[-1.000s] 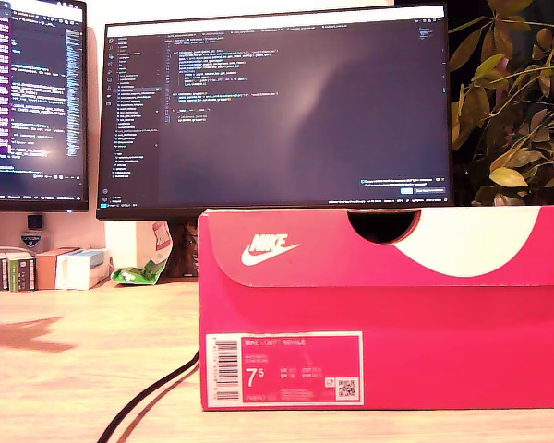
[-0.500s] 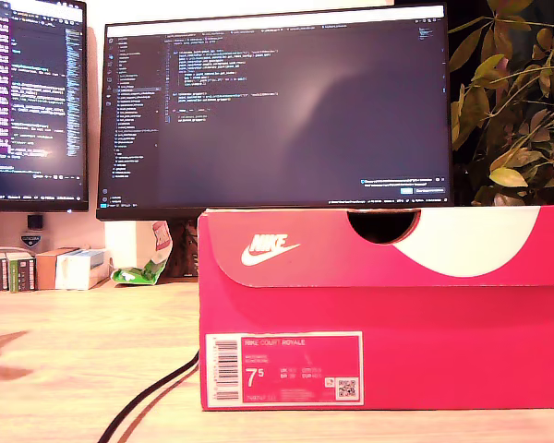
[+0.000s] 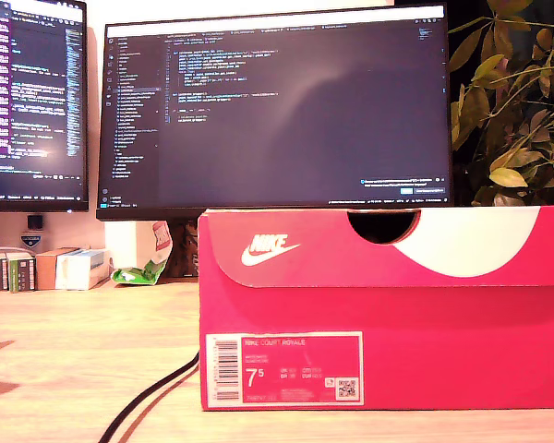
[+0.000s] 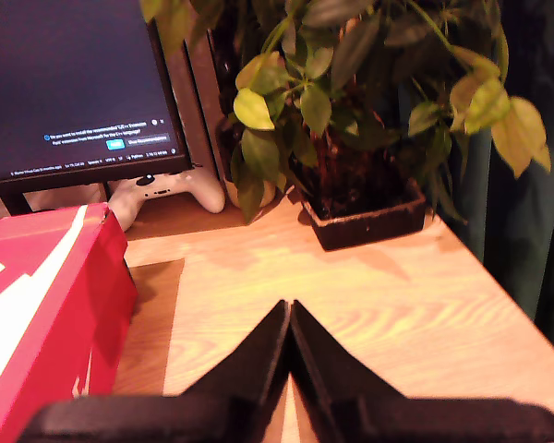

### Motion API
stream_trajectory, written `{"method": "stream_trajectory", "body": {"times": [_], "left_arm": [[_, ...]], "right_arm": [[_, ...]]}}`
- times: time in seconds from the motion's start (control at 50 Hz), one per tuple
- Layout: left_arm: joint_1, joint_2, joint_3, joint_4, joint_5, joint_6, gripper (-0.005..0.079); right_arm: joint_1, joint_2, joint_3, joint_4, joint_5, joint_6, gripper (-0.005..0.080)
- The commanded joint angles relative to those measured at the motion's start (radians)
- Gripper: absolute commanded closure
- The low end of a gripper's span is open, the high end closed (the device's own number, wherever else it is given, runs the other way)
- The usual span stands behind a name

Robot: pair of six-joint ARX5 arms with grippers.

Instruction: Close the red shoebox by pushing the lid with your left arm and holding the box in place with your right arm

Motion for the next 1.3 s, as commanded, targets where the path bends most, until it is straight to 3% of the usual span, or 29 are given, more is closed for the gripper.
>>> {"method": "stream_trajectory", "body": {"times": [0.0,0.28,0.58,0.9,1.18,1.28], "left_arm": [[-0.010,-0.044,-0.030,0.018,-0.012,0.004,0.0762],[-0.019,-0.236,-0.087,-0.061,-0.074,-0.001,0.0762],[-0.019,-0.416,-0.169,-0.134,-0.085,-0.008,0.0762],[-0.019,-0.557,-0.185,-0.286,-0.106,0.027,0.0762],[-0.020,-0.573,-0.245,-0.267,-0.113,0.029,0.0762],[-0.021,-0.573,-0.245,-0.264,-0.111,0.034,0.0762]], "right_arm": [[0.025,-0.019,-0.054,0.004,0.016,0.006,0.0764],[0.111,-0.201,-0.141,-0.011,0.077,-0.003,0.0765],[0.121,-0.336,-0.154,-0.084,0.079,-0.032,0.0765],[0.120,-0.335,-0.226,-0.034,0.122,-0.079,0.0765],[0.120,-0.335,-0.243,-0.029,0.150,-0.098,0.0765],[0.120,-0.335,-0.245,-0.097,0.149,-0.058,0.0764]]}}
